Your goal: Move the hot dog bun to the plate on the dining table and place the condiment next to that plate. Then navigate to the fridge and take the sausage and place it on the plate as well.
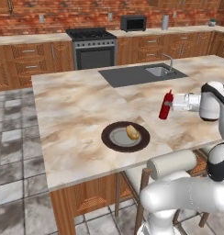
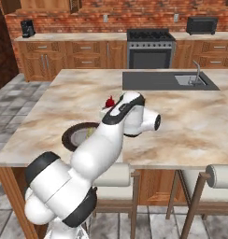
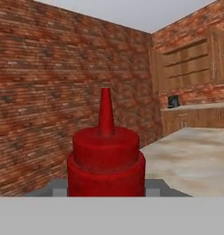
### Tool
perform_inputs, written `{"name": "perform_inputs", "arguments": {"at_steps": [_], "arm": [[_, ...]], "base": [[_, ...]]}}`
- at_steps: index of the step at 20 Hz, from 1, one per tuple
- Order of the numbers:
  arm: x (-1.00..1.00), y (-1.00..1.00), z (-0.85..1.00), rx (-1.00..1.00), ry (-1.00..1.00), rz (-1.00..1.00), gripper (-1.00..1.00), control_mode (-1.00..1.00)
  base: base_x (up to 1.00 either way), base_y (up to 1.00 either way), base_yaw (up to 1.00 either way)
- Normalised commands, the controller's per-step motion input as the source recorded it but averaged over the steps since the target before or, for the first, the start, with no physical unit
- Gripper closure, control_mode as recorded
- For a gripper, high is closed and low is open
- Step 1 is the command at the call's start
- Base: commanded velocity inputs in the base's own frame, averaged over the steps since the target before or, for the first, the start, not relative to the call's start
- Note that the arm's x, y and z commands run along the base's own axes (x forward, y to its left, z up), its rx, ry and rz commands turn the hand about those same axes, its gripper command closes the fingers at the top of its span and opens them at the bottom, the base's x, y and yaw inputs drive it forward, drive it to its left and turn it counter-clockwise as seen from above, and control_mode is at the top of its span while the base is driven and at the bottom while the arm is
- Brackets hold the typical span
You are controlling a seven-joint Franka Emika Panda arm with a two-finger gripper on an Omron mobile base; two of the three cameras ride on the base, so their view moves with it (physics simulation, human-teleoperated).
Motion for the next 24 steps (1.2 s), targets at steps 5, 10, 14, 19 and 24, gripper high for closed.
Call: {"name": "perform_inputs", "arguments": {"at_steps": [5,10,14,19,24], "arm": [[0.30,-0.49,-0.54,0.01,0.00,0.44,1.00,-1.00],[0.01,-0.03,-0.81,0.00,-0.01,0.33,1.00,-1.00],[-0.03,0.08,-0.76,0.06,-0.07,0.20,1.00,-1.00],[0.03,0.10,-0.27,0.13,-0.16,0.15,1.00,-1.00],[0.29,0.00,-0.06,0.04,-0.18,0.09,1.00,-1.00]], "base": [[0.00,0.00,0.00],[0.00,0.00,0.00],[0.00,0.00,0.00],[0.00,0.00,0.00],[0.00,0.00,0.00]]}}
